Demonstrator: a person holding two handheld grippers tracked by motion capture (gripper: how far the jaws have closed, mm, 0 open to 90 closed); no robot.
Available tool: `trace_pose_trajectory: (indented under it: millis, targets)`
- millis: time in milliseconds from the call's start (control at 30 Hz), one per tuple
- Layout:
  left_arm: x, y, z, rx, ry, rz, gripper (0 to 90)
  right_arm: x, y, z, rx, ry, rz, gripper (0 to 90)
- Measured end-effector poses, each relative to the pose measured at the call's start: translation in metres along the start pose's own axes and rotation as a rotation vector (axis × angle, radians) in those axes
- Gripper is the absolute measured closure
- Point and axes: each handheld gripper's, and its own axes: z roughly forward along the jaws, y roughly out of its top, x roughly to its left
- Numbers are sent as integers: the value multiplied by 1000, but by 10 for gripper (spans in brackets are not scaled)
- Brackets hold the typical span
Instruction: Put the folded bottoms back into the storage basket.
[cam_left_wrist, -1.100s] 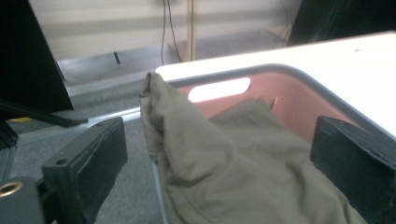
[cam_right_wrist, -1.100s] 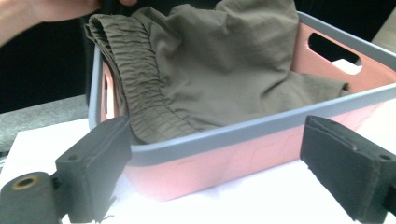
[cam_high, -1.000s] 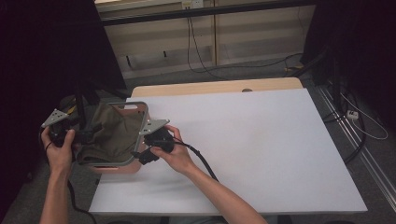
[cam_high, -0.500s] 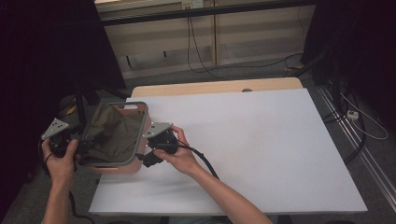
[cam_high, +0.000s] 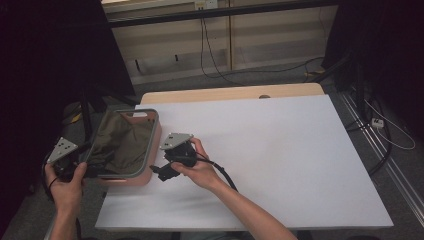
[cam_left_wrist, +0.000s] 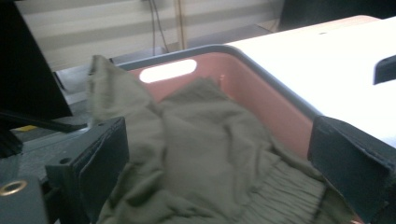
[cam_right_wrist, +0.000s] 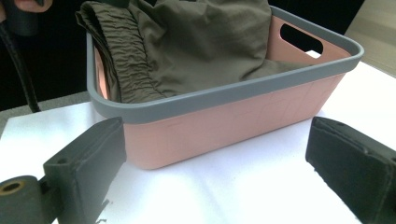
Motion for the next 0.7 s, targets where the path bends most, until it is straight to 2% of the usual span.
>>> trace_pose_trajectory:
  millis: [67,133,267,333,367,500,567,700]
  targets:
    - [-5,-1,-2,-12,-20,0,56,0,-2,-2,1,4,-1,55]
    - [-10,-2,-3,6,-34,18,56,0,-4,-5,3,-1,-4,56]
    - [-20,-6,-5,-3,-36,-5,61,0,-7,-10,0,-8,-4,56]
    - [-24,-6,-7,-1,-37,8,61,-1,-10,-14,1,-9,2,56]
    - [-27,-7,-8,-13,-37,-3,61,-1,-11,-15,1,-12,3,56]
    - [-37,-9,-10,0,-55,-1,61,-4,-16,-22,3,-23,12,53]
    - [-44,-10,-8,-10,-64,0,61,-6,-18,-24,3,-31,13,51]
    - [-55,-11,-6,6,-63,21,60,-8,-23,-32,15,-52,21,46]
